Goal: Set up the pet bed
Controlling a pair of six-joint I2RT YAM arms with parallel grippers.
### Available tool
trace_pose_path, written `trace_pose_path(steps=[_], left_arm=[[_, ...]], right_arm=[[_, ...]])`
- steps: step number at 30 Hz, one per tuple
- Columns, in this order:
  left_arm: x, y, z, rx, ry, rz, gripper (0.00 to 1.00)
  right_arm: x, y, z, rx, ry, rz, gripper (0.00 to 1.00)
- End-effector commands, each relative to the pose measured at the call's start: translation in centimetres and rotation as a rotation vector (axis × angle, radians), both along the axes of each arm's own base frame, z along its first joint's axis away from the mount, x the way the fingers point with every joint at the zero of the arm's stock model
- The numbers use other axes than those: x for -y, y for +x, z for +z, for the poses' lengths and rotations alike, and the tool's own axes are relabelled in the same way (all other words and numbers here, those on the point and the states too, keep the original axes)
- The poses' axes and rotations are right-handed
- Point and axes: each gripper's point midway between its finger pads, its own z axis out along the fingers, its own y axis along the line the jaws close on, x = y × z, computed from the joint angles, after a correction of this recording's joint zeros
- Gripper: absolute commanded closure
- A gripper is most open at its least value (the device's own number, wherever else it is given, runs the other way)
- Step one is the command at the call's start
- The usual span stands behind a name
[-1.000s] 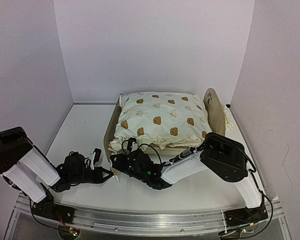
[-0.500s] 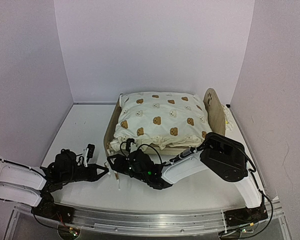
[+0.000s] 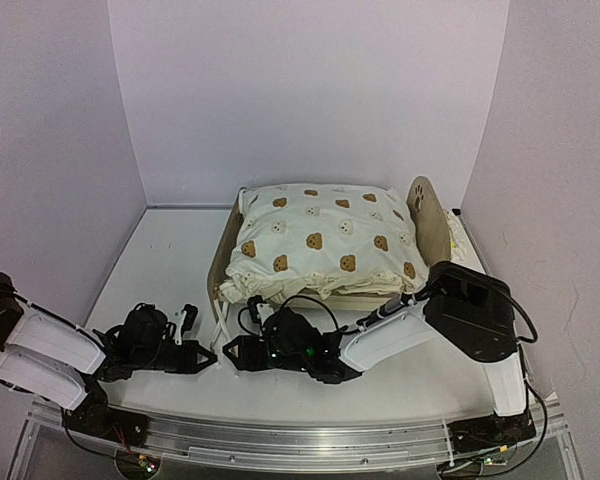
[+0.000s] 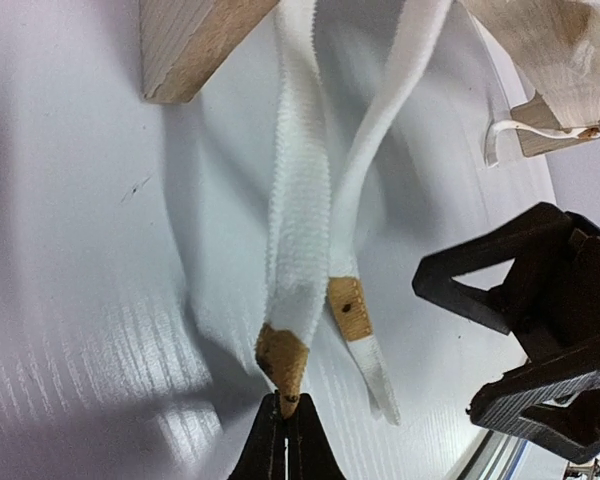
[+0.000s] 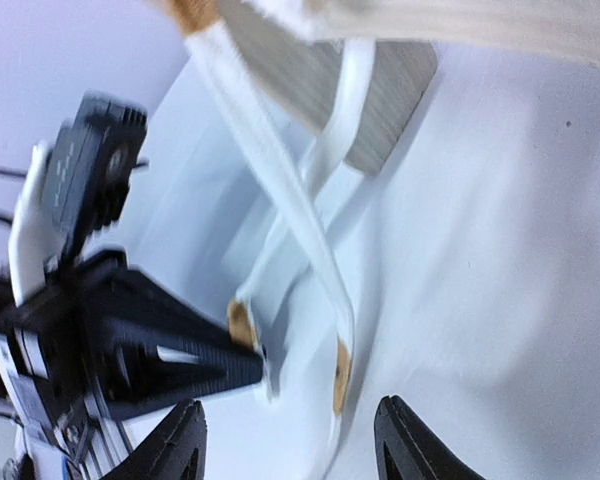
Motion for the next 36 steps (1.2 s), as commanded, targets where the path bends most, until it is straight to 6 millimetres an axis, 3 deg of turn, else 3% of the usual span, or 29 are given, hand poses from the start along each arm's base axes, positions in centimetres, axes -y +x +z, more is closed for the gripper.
trace_pose_path(steps=[1,5,13,19,29,36], left_arm=[[1.7,0.8,2.2,0.028,-0.063,-0.027,1.0],[1.7,0.6,3.0,0.025,-0.069,-0.037,1.0],[1.5,0.1,4.2,0.024,-0.052,-0.059,1.0],[2.6,0.5,4.6,0.013,-0.063,-0.088,1.0],[4.9,2.4,6.6,0.012,-0.112,-0.084,1.0],[5.8,3.1,7.2,0.004,-0.118,-0.091,1.0]], right_arm=[[1.1,-1.8,3.0,0.108,-0.058,0.056,0.49],[1.7,-1.8,1.8,0.137,-0.109,0.045,0.55],[0.0,-0.5,0.7,0.234,-0.147,0.057,0.58],[0.7,-0.2,0.0,0.264,-0.156,0.036,0.63],[4.4,-1.2,1.7,0.431,-0.184,0.116,0.56],[3.4,-3.1,4.2,0.537,-0.074,0.246,0.46]])
